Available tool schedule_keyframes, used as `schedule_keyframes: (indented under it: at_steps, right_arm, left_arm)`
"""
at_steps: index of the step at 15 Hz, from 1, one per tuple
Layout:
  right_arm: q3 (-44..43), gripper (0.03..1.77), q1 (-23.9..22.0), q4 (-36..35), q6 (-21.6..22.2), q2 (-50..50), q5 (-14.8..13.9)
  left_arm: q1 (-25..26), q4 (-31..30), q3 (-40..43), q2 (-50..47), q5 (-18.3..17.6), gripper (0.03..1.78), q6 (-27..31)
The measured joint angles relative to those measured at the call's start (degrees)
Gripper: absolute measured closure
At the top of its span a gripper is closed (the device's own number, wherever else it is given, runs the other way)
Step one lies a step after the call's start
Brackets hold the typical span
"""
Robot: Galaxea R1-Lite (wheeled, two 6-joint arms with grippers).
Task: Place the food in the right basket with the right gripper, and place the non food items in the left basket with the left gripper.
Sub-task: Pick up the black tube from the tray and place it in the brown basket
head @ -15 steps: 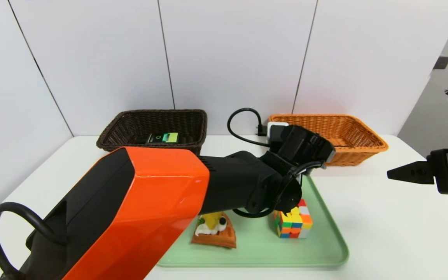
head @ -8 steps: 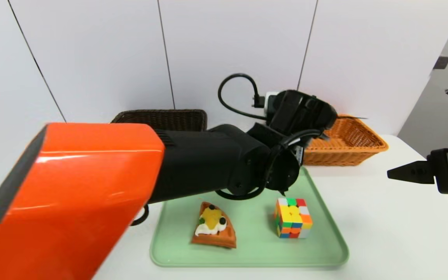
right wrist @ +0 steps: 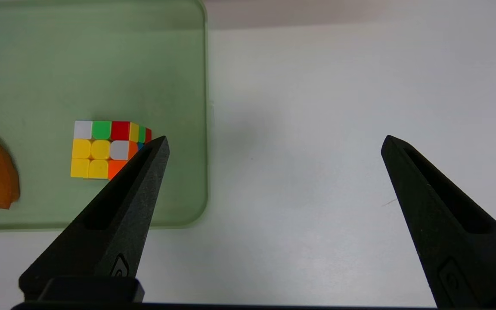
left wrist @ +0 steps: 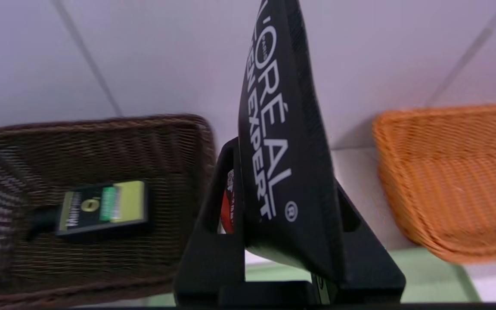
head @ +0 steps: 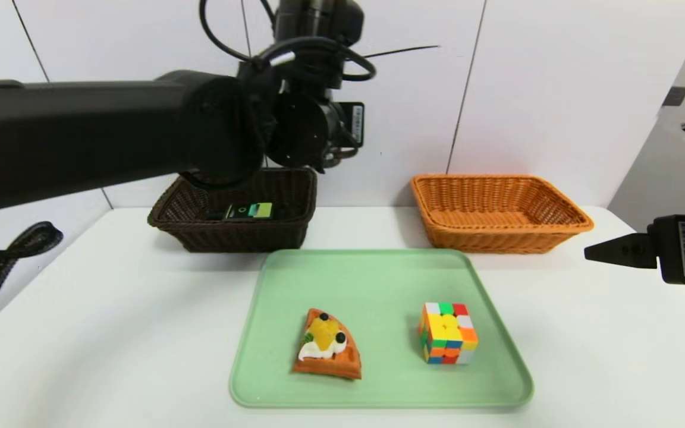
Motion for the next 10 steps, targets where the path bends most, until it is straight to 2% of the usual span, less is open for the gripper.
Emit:
schedule_keyframes:
  at_steps: [5,10]
  right_arm:
    - [0.0,0.1,0.05,0.02,-0.02,-0.02,-0.02]
    - [-0.09,0.1,0.05,-0.02,-0.33,0.06,-0.1]
  left_arm:
    - [12.92,1.12,5.4,-3.97,-4.85,1.4,0.22]
    - [23.37,-0.39,13.2,-4.44,-12.4,1.4,0.15]
